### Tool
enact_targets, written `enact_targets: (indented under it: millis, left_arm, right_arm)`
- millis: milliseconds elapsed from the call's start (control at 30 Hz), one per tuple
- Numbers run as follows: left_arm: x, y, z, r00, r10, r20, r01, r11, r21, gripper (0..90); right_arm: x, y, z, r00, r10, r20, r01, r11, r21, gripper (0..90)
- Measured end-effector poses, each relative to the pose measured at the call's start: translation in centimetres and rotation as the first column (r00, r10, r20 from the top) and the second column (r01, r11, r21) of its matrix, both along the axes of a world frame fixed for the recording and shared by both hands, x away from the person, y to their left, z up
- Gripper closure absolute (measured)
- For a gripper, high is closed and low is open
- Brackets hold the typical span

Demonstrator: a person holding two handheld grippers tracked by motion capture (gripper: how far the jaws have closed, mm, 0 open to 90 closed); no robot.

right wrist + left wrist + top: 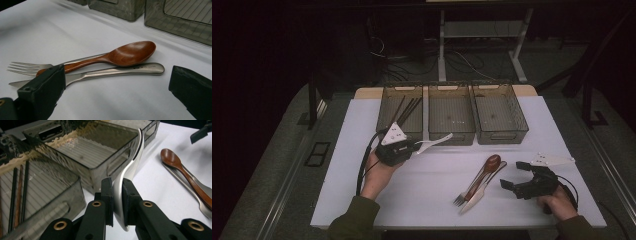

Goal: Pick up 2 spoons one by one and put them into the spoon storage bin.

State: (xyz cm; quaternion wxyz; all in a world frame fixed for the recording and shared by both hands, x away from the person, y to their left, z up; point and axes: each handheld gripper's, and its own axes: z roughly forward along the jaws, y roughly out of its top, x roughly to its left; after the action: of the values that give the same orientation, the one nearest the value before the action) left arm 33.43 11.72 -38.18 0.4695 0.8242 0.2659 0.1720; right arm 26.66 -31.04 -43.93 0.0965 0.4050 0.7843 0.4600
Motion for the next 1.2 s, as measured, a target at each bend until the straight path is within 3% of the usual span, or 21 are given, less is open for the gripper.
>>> enact_targets:
  millis: [367, 633, 733, 1200]
  left_arm:
    - [2.2, -1.8, 1.1, 0.9990, -0.008, 0.045, 0.006, 0.9995, 0.031, 80.5]
    - [4.2, -3.3, 1.6, 0.9988, -0.019, 0.046, 0.017, 0.9986, 0.051, 80.4]
    - [5.0, -3.9, 1.7, 0.9981, -0.032, 0.052, 0.028, 0.9965, 0.079, 80.4]
    - [7.7, -6.5, 0.7, 0.9980, -0.048, 0.040, 0.044, 0.9926, 0.113, 80.4]
  right_arm:
    - [0.0, 0.1, 0.0, 1.0000, 0.001, 0.000, -0.001, 1.0000, 0.001, 0.8]
    - [0.0, 0.0, 0.0, 1.0000, -0.002, 0.000, 0.002, 1.0000, 0.003, 0.8]
    - [-0.1, 0.0, 0.0, 1.0000, -0.003, -0.006, 0.003, 1.0000, 0.005, 0.8]
    - [-0.1, -0.2, 0.0, 0.9999, -0.008, -0.008, 0.008, 0.9999, 0.008, 0.8]
